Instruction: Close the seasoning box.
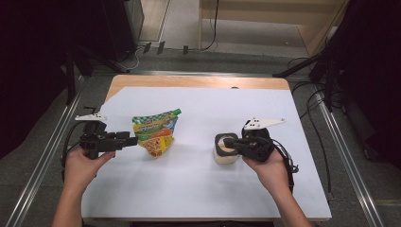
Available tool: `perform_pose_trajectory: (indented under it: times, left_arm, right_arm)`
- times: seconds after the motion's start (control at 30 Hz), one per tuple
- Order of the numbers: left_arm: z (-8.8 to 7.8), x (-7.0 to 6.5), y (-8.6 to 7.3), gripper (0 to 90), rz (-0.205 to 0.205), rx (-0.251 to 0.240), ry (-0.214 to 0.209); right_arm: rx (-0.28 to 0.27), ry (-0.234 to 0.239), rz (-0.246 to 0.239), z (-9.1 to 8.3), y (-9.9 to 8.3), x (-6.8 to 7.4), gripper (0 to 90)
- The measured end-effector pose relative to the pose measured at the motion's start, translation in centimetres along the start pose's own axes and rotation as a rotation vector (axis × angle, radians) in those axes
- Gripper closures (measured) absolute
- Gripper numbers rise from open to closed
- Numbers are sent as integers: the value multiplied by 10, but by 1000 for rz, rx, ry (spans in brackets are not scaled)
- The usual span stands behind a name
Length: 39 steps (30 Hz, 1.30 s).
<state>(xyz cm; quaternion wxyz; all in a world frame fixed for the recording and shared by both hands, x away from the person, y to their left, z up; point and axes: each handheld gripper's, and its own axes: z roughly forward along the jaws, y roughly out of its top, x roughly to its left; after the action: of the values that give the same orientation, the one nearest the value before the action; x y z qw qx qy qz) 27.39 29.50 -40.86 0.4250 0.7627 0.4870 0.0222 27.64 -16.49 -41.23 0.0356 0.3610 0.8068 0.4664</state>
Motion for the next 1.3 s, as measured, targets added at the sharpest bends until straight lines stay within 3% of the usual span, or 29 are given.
perform_pose_trajectory:
  times: [0.5,0.8,0.97,1.17,1.3]
  left_arm:
    - [-5,7,-10,448,-29,-1,19]
    - [1,10,-12,462,-7,19,53]
    - [2,13,-14,469,-11,2,59]
    - [4,14,-14,467,-31,-10,68]
    - [5,15,-14,459,-32,-3,61]
  right_arm:
    - [-44,-51,32,-30,10,-18,900]
    - [-82,-76,54,-51,15,-29,900]
    - [-105,-105,67,-63,14,-36,900]
    - [-103,-137,97,-66,9,-48,900]
    - [-80,-151,109,-60,4,-54,900]
